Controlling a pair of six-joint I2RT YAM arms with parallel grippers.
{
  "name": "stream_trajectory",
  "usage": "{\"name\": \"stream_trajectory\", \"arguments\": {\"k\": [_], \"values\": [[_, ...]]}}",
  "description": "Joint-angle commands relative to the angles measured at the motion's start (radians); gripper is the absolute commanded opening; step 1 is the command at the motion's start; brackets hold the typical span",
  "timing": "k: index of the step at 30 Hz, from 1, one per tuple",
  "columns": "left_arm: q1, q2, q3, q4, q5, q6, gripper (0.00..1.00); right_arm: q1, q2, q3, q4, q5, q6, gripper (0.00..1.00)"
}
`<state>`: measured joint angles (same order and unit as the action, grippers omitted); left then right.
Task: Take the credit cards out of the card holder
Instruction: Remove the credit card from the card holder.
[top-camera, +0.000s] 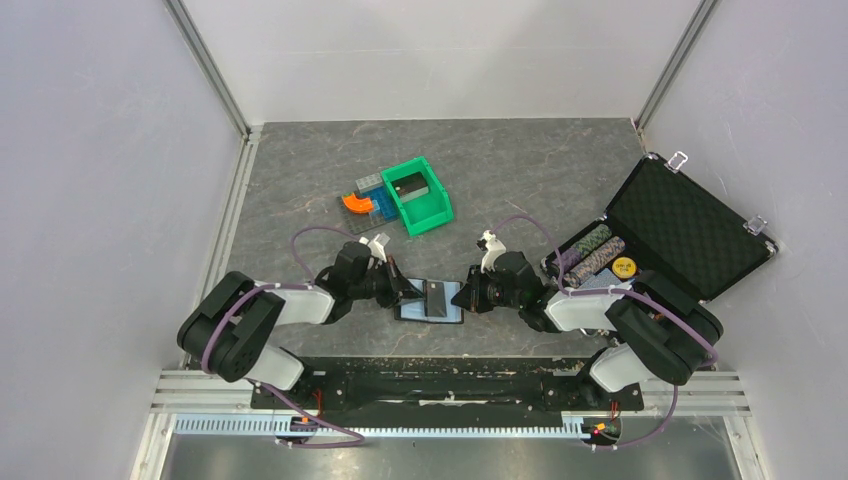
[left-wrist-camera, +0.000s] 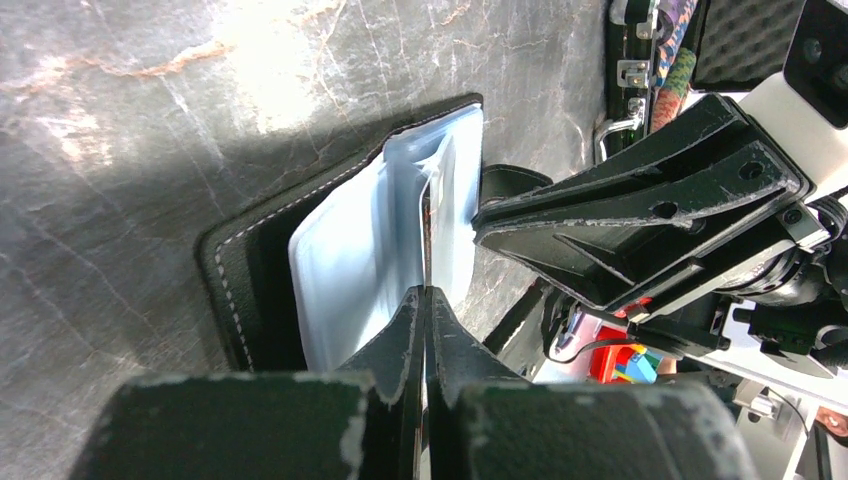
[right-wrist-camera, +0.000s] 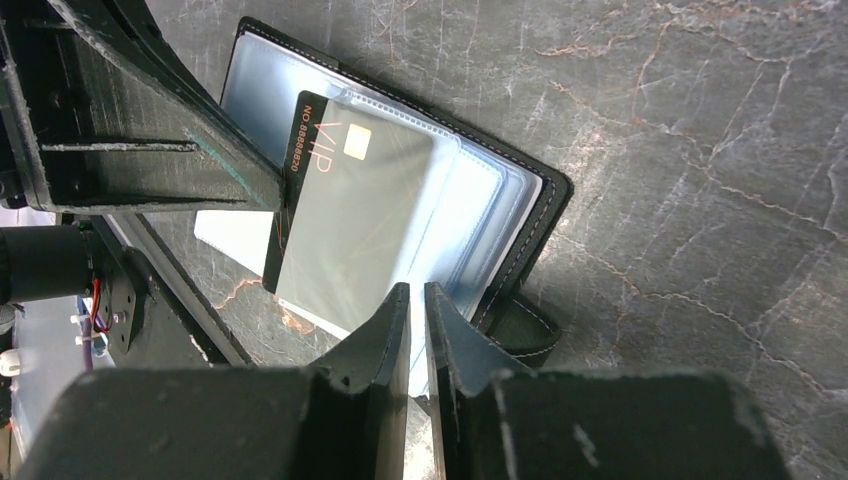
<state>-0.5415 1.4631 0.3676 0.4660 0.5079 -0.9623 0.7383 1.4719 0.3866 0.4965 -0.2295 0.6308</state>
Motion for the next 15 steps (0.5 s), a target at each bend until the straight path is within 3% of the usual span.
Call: {"name": "stream_trajectory", "arguments": {"k": [1,15], "values": [[0.025,-0.040,0.011,-0.003,-0.016,0.041,0.02,-0.005,-0.006,-0.018,-0.061,0.026,-0.032,0.13],[0.084,-0.217,0.008,-0.213,-0.095,0.089,0.02,-0.005,-0.025,-0.013,-0.064,0.013,-0.041,0.15]]}}
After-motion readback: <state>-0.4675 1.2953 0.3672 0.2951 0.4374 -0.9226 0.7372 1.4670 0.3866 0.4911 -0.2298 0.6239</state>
